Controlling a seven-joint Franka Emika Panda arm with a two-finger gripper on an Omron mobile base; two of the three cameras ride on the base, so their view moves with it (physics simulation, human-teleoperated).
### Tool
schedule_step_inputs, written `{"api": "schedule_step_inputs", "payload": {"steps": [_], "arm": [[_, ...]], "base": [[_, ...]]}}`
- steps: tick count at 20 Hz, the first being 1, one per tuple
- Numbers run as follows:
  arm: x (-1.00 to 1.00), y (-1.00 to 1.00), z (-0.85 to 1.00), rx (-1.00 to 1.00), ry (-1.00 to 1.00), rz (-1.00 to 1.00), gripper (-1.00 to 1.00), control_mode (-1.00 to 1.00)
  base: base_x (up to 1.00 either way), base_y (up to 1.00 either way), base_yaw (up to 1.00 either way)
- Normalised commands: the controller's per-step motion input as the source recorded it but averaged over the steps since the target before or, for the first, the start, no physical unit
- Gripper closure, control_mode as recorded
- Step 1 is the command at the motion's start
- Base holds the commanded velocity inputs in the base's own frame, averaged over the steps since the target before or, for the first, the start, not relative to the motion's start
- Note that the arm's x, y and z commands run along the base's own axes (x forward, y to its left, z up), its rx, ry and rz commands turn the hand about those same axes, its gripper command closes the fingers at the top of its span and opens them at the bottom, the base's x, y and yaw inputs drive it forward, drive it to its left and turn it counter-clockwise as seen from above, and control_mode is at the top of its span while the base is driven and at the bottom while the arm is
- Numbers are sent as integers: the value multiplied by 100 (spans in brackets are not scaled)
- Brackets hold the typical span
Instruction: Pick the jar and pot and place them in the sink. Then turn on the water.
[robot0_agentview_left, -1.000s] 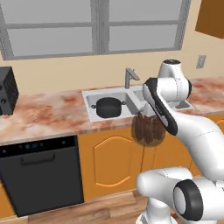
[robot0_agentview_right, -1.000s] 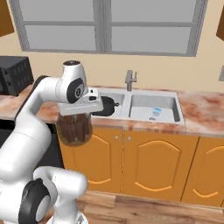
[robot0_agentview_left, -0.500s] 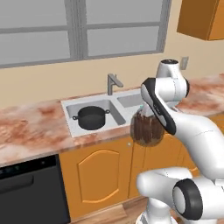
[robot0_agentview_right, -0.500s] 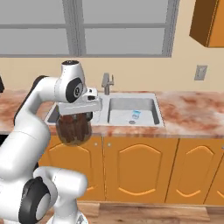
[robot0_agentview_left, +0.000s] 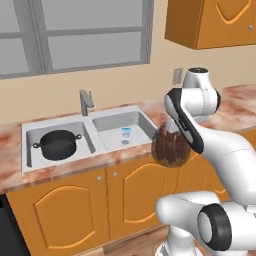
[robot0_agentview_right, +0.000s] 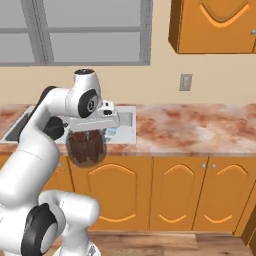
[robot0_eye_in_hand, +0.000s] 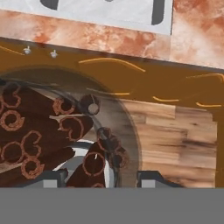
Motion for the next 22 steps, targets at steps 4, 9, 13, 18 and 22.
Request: {"api": "schedule_step_inputs", "payload": {"steps": [4,9,13,18,22], "arm": [[0,0,0,0,0,0,100,100],[0,0,0,0,0,0,100,100],[0,0,0,0,0,0,100,100],[0,0,0,0,0,0,100,100],[0,0,0,0,0,0,100,100]], "base": [[67,-8,4],[60,0,13],[61,0,8],[48,-17,14],[38,-15,16]]}}
